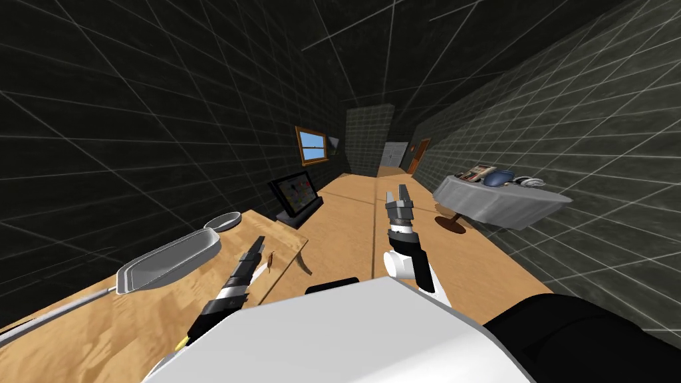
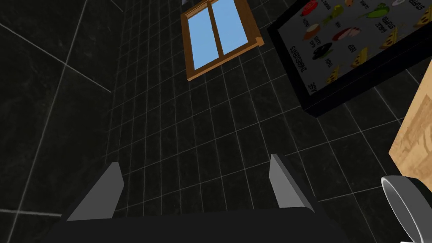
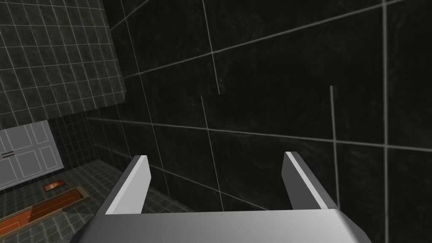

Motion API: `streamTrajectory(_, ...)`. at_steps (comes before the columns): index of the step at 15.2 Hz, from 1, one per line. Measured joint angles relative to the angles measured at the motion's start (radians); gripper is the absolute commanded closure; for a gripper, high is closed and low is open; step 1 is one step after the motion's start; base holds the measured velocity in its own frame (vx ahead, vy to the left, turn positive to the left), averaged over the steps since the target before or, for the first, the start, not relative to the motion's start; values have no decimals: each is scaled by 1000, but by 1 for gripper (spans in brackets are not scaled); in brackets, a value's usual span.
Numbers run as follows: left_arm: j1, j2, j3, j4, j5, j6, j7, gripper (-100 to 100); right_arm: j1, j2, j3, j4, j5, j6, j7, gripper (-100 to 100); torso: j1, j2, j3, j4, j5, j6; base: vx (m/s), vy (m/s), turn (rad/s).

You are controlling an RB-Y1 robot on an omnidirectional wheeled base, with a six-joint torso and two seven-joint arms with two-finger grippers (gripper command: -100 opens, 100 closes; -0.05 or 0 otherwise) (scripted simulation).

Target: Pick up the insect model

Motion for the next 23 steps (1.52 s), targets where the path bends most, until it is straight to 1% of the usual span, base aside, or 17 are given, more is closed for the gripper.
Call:
streamTrajectory(3, 47, 34, 29, 75, -20, -26, -3, -100, 0, 0, 0, 0, 0, 0, 0, 0, -1, -1, -1, 0, 0, 0, 118, -57, -151)
streamTrajectory(4, 62, 36, 31, 93, -30, -29, -8, -100, 0, 0, 0, 0, 0, 0, 0, 0, -1, -2, -1, 0, 0, 0, 92, -42, -42)
streamTrajectory(5, 65, 36, 30, 106, -37, -26, -12, -100, 0, 0, 0, 0, 0, 0, 0, 0, -1, -1, -1, 0, 0, 0, 103, -49, -146)
streamTrajectory(6, 65, 45, 37, 133, -44, -27, -15, -100, 0, 0, 0, 0, 0, 0, 0, 0, -1, -1, 0, 0, 0, 0, 109, -45, -144)
streamTrajectory(7, 78, 55, 43, 143, -51, -24, -15, -100, 0, 0, 0, 0, 0, 0, 0, 0, -1, -1, -1, 0, 0, 0, 73, -25, -52)
streamTrajectory(8, 85, 55, 46, 162, -55, -27, -17, -100, 0, 0, 0, 0, 0, 0, 0, 0, 0, 0, 0, 0, 0, 0, 92, -38, -155)
streamTrajectory(9, 102, 64, 54, 178, -61, -36, -19, -100, 0, 0, 0, 0, 0, 0, 0, 0, 0, 0, 0, 0, 0, 0, 97, -39, -163)
streamTrajectory(10, 111, 73, 61, 196, -67, -41, -20, -100, 0, 0, 0, 0, 0, 0, 0, 0, 0, 0, 0, 0, 0, 0, 70, -27, -52)
streamTrajectory(12, 110, 71, 62, 234, -74, -46, -26, -100, 0, 0, 0, 0, 0, 0, 0, 0, 1, 2, 1, 0, 0, 0, 56, -18, -41)
streamTrajectory(14, 136, 84, 74, 263, -87, -53, -29, -100, 0, 0, 0, 0, 0, 0, 0, 0, 1, 1, 1, 0, 0, 0, 87, -20, -116)
streamTrajectory(16, 144, 89, 83, 309, -99, -64, -36, -100, 0, 0, 0, 0, 0, 0, 0, 0, 0, 1, 0, 0, 0, 0, 107, -39, -179)
streamTrajectory(17, 152, 103, 91, 329, -104, -67, -34, -100, 0, 0, 0, 0, 0, 0, 0, 0, 0, 0, 0, 0, 0, 0, 86, -22, -35)
streamTrajectory(18, 154, 110, 96, 350, -106, -70, -32, -100, 0, 0, 0, 0, 0, 0, 0, 0, 0, 0, 0, 0, 0, 0, 99, -27, -161)
streamTrajectory(20, 172, 116, 106, 401, -123, -82, -40, -100, 0, 0, 0, 0, 0, 0, 0, 0, 0, 0, 0, 0, 0, 0, 100, -27, -94)
streamTrajectory(21, 173, 121, 110, 424, -126, -85, -41, -100, 0, 0, 0, 0, 0, 0, 0, 0, 0, 0, 0, 0, 0, 0, 107, -28, -122)
streamTrajectory(22, 172, 122, 114, 459, -136, -90, -47, -100, 0, 0, 0, 0, 0, 0, 0, 0, 0, 0, 0, 0, 0, 0, 117, -32, -148)
streamTrajectory(23, 188, 125, 116, 465, -145, -84, -50, -100, 0, 0, 0, 0, 0, 0, 0, 0, 0, -1, 0, 0, 0, 0, 82, -25, -62)
